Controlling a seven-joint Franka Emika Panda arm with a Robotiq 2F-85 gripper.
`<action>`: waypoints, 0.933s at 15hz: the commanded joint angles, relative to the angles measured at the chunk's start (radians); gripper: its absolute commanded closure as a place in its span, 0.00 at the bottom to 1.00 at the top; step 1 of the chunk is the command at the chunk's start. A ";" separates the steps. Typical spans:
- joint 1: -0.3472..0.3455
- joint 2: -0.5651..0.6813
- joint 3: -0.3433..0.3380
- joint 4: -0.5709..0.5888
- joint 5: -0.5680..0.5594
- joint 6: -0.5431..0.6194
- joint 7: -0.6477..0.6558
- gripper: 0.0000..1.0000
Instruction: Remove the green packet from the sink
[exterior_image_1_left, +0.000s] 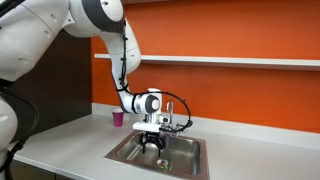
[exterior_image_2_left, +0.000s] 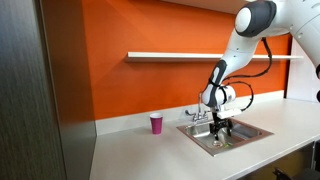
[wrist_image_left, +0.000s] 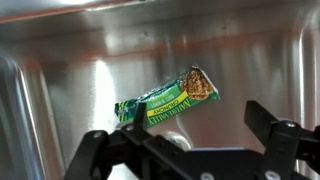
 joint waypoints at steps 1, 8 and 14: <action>-0.036 0.055 0.023 0.050 0.029 0.007 -0.036 0.00; -0.014 0.076 0.002 0.045 0.006 0.001 0.001 0.00; -0.014 0.076 0.002 0.045 0.006 0.001 0.001 0.00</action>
